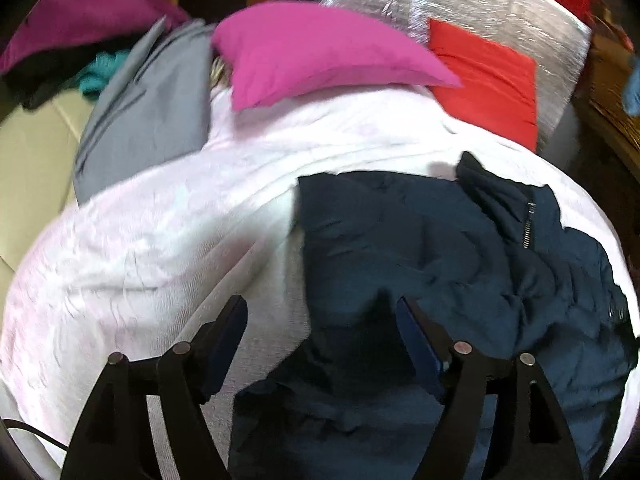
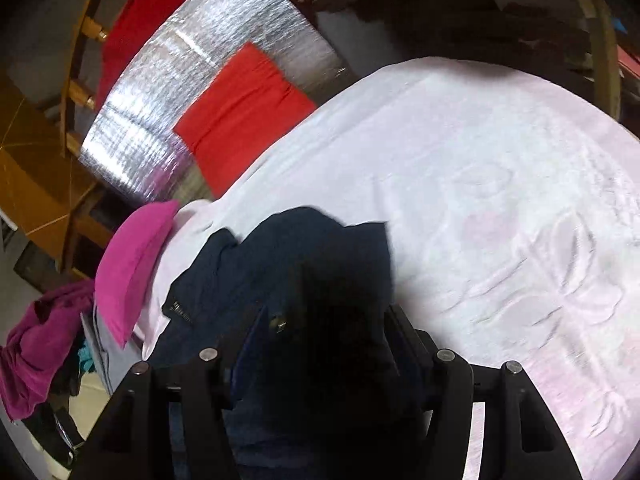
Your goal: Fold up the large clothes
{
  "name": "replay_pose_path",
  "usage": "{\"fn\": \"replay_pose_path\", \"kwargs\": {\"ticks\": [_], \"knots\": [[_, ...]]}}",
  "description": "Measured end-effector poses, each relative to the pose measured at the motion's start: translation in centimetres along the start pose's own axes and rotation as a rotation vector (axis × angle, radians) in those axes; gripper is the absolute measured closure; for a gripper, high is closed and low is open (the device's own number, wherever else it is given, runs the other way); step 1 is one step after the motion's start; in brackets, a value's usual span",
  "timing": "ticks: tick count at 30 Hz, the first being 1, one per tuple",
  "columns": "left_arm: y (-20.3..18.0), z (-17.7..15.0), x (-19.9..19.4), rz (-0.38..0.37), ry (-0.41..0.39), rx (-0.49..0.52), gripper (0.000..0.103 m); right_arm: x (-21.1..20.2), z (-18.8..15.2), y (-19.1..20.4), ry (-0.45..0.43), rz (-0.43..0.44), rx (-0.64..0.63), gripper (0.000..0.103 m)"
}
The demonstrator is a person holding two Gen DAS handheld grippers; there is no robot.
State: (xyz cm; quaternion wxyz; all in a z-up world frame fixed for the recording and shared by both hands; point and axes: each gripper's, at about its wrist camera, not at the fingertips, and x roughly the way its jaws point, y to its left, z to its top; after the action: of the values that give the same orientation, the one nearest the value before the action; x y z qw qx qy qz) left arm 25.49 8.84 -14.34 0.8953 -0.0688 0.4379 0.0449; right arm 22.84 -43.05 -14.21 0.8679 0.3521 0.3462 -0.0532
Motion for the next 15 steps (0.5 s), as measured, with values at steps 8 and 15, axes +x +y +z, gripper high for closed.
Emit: {"fn": "replay_pose_path", "kwargs": {"ticks": [8,15], "knots": [[-2.5,-1.4,2.2,0.107,0.010,0.113,0.025,3.9,-1.0,1.0,0.136,-0.049,-0.076,0.040],[-4.5,-1.8,-1.4,0.093,-0.083,0.201,0.025,2.3,-1.7,4.2,0.046,-0.196,-0.227,0.053]]}}
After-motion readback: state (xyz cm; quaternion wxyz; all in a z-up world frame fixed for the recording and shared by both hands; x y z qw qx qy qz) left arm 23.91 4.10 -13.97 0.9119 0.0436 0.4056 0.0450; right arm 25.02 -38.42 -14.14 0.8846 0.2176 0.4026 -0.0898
